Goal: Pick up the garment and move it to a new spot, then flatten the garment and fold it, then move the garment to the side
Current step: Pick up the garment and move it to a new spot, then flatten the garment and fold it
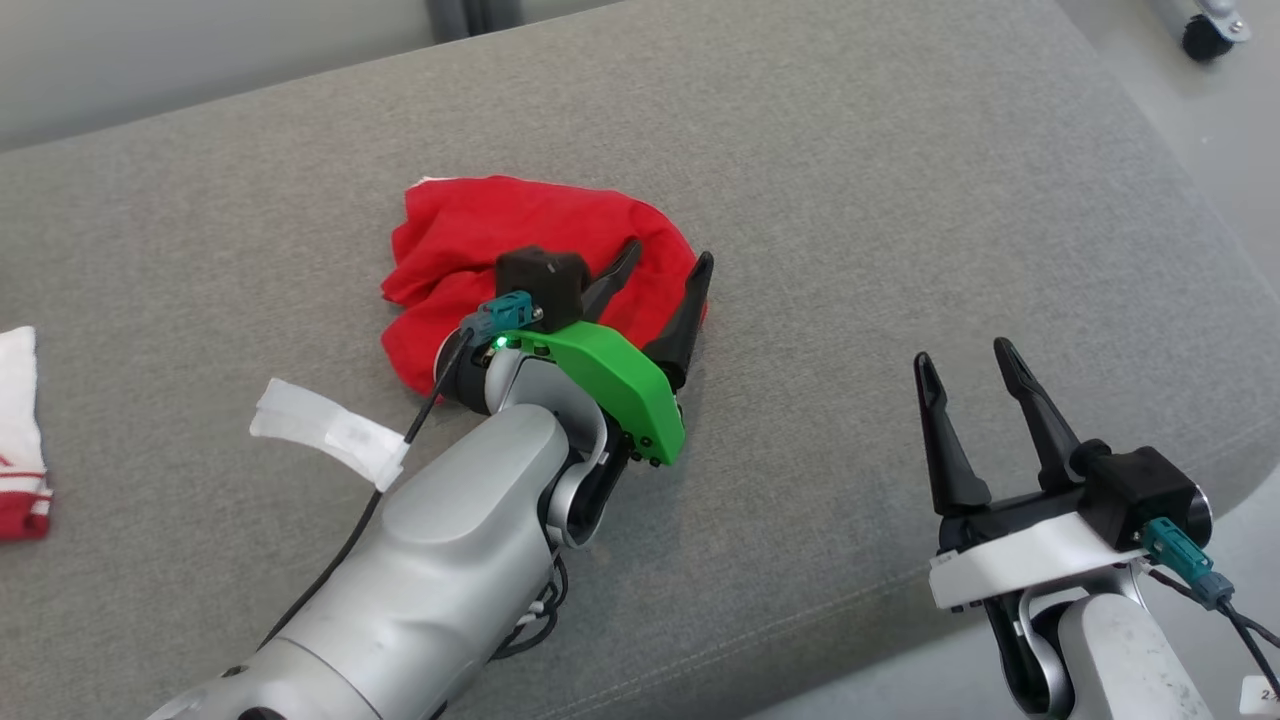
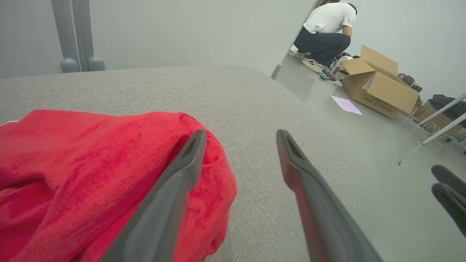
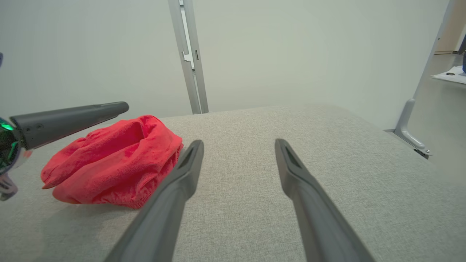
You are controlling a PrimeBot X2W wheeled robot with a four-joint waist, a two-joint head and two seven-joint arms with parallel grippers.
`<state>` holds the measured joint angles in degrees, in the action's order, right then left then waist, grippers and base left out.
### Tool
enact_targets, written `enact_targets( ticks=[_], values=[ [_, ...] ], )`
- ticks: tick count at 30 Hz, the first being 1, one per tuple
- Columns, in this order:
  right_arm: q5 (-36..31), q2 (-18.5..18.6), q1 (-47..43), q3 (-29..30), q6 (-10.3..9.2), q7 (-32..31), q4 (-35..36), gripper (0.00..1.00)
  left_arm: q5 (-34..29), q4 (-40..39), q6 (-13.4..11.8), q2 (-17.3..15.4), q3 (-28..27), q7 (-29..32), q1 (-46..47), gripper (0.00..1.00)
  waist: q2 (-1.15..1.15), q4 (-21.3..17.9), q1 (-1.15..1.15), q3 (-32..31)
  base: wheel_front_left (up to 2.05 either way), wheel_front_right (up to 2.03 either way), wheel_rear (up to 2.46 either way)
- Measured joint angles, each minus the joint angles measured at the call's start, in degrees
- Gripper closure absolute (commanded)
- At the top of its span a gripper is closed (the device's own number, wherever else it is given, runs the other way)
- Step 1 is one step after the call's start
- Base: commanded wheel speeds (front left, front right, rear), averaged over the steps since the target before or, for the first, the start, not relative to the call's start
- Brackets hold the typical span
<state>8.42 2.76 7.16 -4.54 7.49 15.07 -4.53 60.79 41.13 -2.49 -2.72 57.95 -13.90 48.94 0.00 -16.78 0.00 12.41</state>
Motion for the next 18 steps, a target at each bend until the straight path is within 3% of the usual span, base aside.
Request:
enact_targets(
  ticks=[11,18],
  values=[
    [-1.0,0.0,-1.2,0.9,0.00,0.0,-0.5,0.00,-2.6,4.9,-1.0,-4.8,-4.9,-1.1,-6.4,0.00,0.00,8.8,0.00,-2.9,0.00,0.00,0.00],
    [-1.3,0.0,-1.0,-0.2,0.00,0.0,-0.4,0.00,-3.6,8.9,-0.9,-5.5,-6.9,-1.1,-7.6,0.00,0.00,10.1,0.00,-3.3,0.00,0.00,0.00]
  ],
)
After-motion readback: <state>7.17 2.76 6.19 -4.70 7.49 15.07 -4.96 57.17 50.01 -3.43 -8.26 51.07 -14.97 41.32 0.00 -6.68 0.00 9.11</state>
